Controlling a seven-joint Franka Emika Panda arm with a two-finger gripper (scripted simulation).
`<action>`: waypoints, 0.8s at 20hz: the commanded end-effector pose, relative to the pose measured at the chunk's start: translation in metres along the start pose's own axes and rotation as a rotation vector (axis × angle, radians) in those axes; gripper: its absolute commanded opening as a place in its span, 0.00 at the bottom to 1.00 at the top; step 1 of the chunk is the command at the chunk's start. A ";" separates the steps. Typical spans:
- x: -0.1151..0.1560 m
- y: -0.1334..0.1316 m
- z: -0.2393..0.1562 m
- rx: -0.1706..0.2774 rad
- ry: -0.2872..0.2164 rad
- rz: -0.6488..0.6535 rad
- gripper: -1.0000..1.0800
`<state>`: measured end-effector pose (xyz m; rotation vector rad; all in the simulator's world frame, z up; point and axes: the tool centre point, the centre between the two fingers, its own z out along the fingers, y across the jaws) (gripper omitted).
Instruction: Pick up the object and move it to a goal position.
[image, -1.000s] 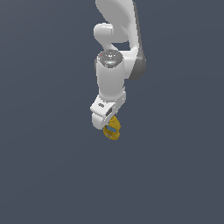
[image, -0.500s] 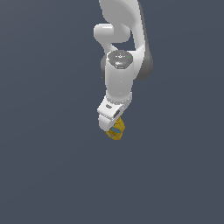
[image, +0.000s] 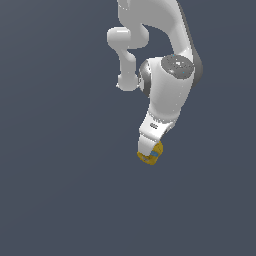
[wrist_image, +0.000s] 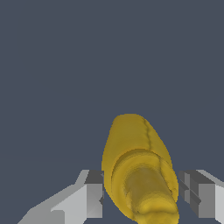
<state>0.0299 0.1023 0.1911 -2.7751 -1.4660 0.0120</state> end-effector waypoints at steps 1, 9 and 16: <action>0.025 -0.004 -0.010 -0.006 0.006 0.001 0.00; 0.090 -0.019 -0.025 -0.006 0.006 0.001 0.00; 0.126 -0.025 -0.033 -0.006 0.006 0.001 0.00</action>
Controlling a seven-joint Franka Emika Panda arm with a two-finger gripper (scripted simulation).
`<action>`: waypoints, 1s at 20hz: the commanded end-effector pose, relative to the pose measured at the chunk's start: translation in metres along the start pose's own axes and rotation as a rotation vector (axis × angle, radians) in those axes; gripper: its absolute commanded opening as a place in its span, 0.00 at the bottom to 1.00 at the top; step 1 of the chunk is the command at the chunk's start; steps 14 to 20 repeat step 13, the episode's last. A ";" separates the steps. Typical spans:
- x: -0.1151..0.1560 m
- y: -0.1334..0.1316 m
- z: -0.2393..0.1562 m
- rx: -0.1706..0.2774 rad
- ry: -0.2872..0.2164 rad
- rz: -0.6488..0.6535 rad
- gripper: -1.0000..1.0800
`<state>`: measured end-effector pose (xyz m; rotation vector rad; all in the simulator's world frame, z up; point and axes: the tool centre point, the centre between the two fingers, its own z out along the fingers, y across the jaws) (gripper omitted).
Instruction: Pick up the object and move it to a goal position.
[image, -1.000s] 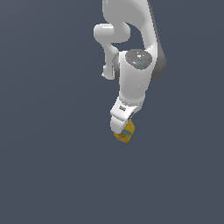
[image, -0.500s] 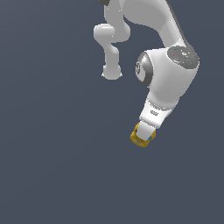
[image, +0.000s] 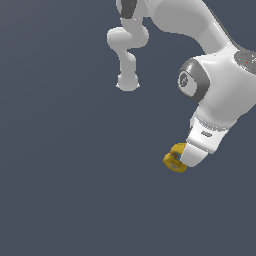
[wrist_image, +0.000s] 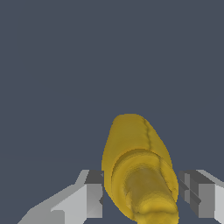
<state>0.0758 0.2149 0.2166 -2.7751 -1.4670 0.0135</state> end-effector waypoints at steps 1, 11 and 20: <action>0.011 0.000 -0.008 -0.006 0.007 0.001 0.00; 0.029 -0.003 -0.012 -0.006 0.006 0.000 0.00; 0.029 -0.003 -0.012 -0.006 0.006 0.000 0.00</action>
